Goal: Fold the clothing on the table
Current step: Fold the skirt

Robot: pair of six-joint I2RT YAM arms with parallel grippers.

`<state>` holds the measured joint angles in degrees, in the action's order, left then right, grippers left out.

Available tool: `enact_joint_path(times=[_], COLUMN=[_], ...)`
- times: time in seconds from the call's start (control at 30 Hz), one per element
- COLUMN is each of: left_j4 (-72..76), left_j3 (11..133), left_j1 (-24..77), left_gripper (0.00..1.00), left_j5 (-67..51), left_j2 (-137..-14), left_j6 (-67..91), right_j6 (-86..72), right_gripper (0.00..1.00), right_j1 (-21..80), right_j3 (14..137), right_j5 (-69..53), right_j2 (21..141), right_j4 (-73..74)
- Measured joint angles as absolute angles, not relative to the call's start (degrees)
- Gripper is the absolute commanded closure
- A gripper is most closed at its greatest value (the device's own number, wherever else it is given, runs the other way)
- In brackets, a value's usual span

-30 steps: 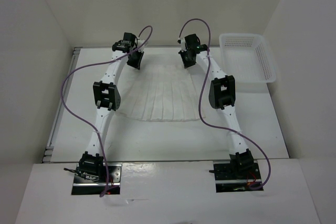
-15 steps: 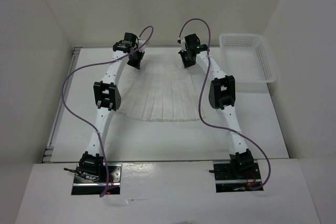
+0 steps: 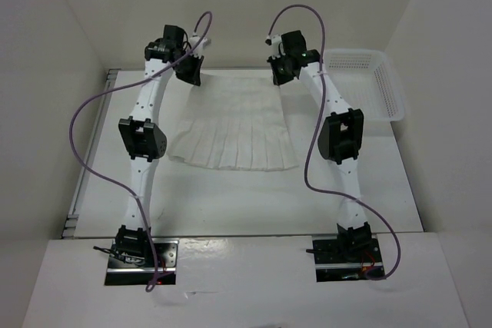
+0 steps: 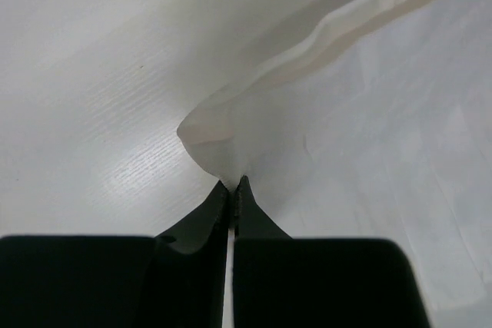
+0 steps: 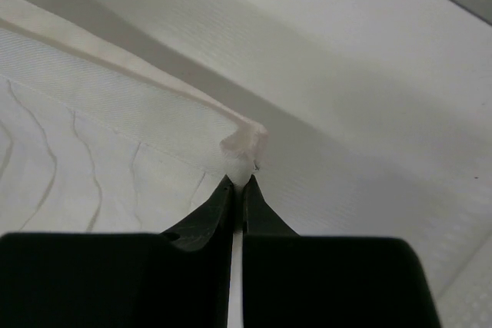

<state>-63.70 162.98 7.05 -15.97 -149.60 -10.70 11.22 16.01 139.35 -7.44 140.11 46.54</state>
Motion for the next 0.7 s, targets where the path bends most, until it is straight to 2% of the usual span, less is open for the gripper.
enact_joint_path(times=[0.17,0.5,0.7], left_j4=[-68.79,-70.96,-71.0], left_j3=[161.62,136.33,123.48], left_j1=[7.05,7.92,9.52], left_gripper=[1.0,1.0,1.0], left_j5=[-20.34,-24.45,-25.23], left_j2=[-144.57,-132.64,-124.11], left_j6=[-15.09,-25.93,-31.53], right_j6=[13.47,19.62,23.79], right_gripper=[1.0,1.0,1.0], right_j1=[15.53,15.53,15.66], right_j3=[137.62,133.08,123.2], right_j5=[-9.21,-16.6,-20.18], right_j2=[134.28,128.7,121.75], right_j4=[48.73,57.98,61.43])
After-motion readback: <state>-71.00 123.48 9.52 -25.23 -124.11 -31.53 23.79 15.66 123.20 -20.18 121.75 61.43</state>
